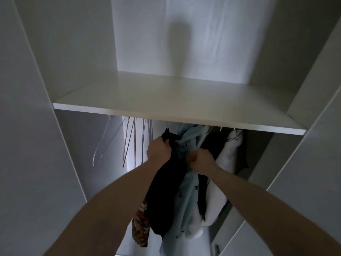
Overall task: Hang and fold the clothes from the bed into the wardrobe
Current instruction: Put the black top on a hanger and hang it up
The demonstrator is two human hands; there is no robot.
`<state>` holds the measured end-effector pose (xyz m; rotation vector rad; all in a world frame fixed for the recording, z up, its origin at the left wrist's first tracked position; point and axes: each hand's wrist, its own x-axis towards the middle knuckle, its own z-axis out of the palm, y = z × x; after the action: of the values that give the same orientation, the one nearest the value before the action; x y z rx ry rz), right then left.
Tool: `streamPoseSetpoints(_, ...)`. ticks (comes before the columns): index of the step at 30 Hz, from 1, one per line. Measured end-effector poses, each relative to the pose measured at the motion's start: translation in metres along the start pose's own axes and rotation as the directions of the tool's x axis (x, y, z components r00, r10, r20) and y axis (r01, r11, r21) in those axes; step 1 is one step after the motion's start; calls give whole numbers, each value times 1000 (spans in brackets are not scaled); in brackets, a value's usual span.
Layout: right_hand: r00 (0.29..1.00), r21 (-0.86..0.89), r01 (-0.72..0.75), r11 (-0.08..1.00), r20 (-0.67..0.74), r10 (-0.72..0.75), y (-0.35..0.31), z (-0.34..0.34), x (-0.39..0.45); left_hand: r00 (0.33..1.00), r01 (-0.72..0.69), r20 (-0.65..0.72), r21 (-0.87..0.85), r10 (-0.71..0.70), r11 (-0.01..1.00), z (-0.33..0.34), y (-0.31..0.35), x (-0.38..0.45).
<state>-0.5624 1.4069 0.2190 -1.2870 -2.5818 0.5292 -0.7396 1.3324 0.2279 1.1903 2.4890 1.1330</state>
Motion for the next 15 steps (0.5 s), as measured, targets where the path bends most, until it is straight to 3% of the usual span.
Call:
streamPoseSetpoints(10, 995, 51, -36, 998, -88, 40, 10, 12, 2, 1000, -5, 29, -113, 8, 994, 33, 7, 42)
streamPoseSetpoints(15, 991, 105, -40, 994, -126, 53, 8, 21, 8, 995, 67, 88, -192, -50, 979, 50, 14, 61)
